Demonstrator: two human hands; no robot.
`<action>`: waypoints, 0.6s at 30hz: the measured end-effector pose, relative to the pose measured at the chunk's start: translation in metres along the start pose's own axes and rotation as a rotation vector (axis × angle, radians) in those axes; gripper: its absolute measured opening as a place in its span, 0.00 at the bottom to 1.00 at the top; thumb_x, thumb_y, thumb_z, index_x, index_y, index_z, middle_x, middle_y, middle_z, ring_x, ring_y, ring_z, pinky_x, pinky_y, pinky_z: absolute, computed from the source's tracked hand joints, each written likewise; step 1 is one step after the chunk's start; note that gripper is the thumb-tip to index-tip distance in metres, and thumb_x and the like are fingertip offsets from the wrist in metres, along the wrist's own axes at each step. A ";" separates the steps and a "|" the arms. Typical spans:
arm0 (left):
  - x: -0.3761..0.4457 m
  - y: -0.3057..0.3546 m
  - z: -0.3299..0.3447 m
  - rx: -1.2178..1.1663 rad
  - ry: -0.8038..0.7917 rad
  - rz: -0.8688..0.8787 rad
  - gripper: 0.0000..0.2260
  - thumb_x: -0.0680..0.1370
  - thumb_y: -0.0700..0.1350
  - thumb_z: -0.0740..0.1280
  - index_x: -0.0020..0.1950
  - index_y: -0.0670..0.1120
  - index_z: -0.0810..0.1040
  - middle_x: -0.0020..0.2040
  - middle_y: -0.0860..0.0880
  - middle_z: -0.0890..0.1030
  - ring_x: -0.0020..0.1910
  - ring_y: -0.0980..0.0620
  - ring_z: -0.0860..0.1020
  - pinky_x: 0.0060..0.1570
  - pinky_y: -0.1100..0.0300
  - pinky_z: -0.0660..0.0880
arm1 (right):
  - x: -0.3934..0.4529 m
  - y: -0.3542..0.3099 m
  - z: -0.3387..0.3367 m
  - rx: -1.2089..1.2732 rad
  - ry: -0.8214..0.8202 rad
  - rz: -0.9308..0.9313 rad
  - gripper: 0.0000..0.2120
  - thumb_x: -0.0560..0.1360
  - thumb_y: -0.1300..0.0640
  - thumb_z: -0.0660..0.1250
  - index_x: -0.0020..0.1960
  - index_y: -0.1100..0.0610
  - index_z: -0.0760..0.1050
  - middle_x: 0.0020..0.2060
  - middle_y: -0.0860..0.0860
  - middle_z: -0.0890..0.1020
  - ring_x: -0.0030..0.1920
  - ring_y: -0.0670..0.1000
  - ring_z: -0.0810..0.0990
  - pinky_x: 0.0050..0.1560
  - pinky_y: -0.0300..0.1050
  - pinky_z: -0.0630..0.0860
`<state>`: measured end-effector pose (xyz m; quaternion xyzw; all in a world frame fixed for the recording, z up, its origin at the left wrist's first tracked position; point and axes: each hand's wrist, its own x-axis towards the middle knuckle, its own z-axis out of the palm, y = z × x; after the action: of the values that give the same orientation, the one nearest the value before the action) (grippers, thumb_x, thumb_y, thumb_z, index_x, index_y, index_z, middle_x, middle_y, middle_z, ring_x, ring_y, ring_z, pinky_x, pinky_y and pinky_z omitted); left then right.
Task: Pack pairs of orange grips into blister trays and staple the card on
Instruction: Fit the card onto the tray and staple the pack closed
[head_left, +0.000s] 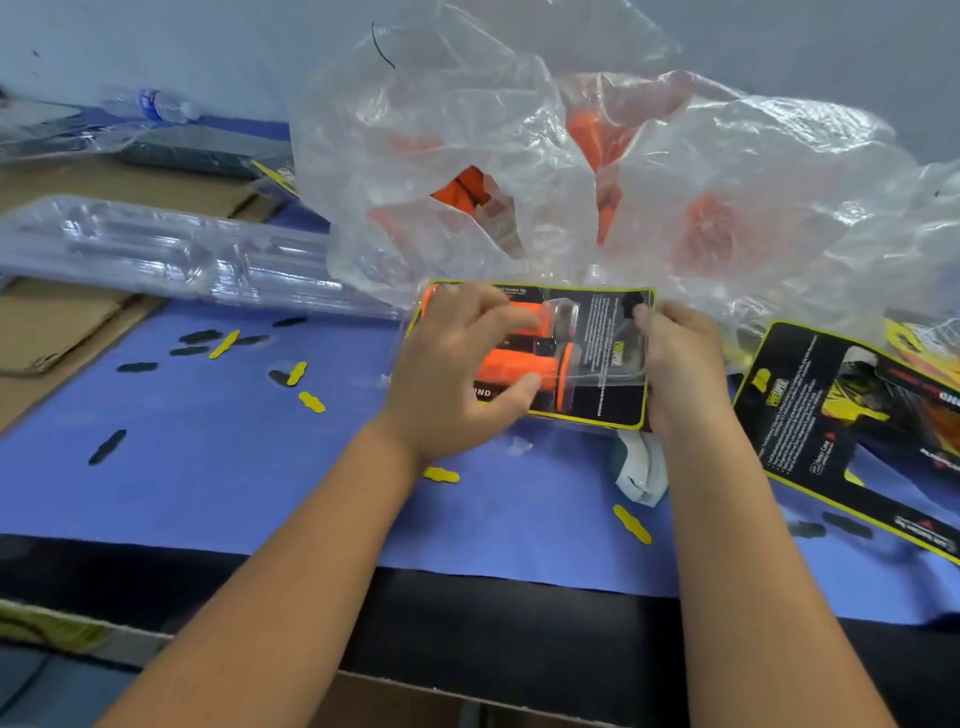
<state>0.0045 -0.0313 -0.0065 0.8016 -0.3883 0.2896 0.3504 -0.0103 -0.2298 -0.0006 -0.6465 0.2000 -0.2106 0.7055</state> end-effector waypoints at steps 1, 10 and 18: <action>0.001 -0.008 -0.003 0.034 -0.074 -0.030 0.22 0.70 0.55 0.67 0.62 0.48 0.78 0.58 0.47 0.77 0.58 0.45 0.73 0.60 0.47 0.69 | 0.000 -0.001 -0.001 0.015 0.005 0.003 0.15 0.79 0.65 0.60 0.35 0.56 0.74 0.25 0.47 0.79 0.25 0.47 0.77 0.28 0.37 0.74; -0.003 -0.034 0.007 0.104 -0.348 -0.068 0.33 0.73 0.41 0.69 0.76 0.52 0.63 0.77 0.48 0.63 0.74 0.46 0.64 0.71 0.47 0.62 | -0.004 -0.012 -0.004 0.433 -0.070 0.159 0.13 0.79 0.53 0.60 0.44 0.61 0.76 0.36 0.56 0.80 0.33 0.53 0.79 0.39 0.43 0.75; 0.003 -0.033 -0.001 -0.282 0.422 -0.285 0.10 0.82 0.39 0.61 0.61 0.46 0.76 0.50 0.53 0.80 0.49 0.67 0.75 0.50 0.70 0.69 | -0.028 -0.012 0.037 0.356 -0.261 0.026 0.11 0.82 0.56 0.56 0.60 0.58 0.74 0.51 0.53 0.80 0.52 0.53 0.80 0.51 0.44 0.79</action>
<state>0.0328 -0.0167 -0.0151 0.7136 -0.2269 0.3409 0.5684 -0.0135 -0.1844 0.0151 -0.5307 0.0752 -0.1480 0.8312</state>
